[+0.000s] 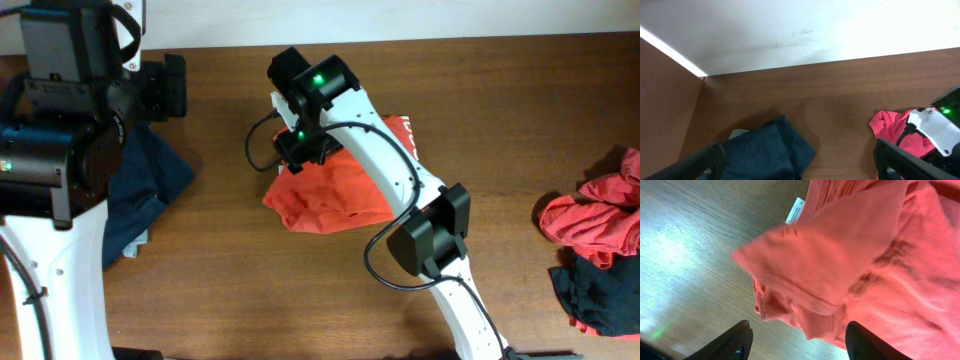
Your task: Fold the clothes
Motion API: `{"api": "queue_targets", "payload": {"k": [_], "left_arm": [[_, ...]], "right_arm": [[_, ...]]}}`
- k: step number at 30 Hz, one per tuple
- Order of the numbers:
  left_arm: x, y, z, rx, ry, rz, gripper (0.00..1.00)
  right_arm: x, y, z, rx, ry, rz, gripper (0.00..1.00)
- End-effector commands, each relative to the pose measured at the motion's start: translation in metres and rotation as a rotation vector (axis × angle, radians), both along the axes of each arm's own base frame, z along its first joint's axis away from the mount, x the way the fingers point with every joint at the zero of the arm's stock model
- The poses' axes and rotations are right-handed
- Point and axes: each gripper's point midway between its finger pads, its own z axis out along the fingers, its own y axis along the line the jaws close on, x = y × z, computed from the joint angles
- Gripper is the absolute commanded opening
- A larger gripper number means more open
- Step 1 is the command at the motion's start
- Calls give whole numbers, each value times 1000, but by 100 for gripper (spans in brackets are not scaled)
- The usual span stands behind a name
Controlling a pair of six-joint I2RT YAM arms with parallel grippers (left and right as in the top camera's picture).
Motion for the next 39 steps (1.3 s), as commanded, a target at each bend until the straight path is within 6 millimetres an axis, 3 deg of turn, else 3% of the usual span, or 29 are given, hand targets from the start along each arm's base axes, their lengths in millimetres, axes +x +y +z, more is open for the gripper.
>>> {"api": "queue_targets", "payload": {"k": [1, 5, 8, 9, 12, 14, 17, 20, 24, 26, 28, 31, 34, 37, 39], "left_arm": [[-6, 4, 9, 10, -25, 6, 95], [-6, 4, 9, 10, -24, 6, 95], [-3, 4, 6, 11, -15, 5, 96], [0, 3, 3, 12, -7, 5, 96], [6, 3, -3, 15, 11, 5, 96], [8, 2, -6, 16, 18, 5, 96], [11, 2, -9, 18, 28, 5, 96], [12, 2, -10, 18, 30, 5, 96], [13, 2, -12, 19, 34, 5, 96], [13, 2, -12, 18, 34, 5, 96], [13, 2, -12, 18, 34, 5, 96], [13, 2, -12, 19, 35, 5, 96], [14, 1, -14, 20, 44, 5, 99], [17, 0, -25, 23, 81, 2, 99], [22, 0, -39, 30, 131, 2, 99]], "right_arm": [[1, -2, 8, -7, -24, -3, 65], [13, -22, 14, -4, -27, -51, 69], [26, -51, 8, -18, -4, -125, 70], [30, -60, 5, -25, 4, -145, 60], [38, -81, -24, -50, 59, -225, 9], [34, -83, -46, -48, 113, -245, 4], [15, -50, -85, 94, 230, -220, 4], [11, -11, -93, 258, 253, -172, 4], [38, 48, -66, 548, 135, -58, 4], [59, 66, -37, 729, 61, 11, 4], [71, 67, -17, 826, 33, 33, 4], [88, 45, -2, 884, 50, -28, 4], [90, -4, -17, 748, 108, -171, 4], [73, -38, -32, 585, 159, -221, 4], [41, -56, -47, 437, 250, -210, 4]]}}
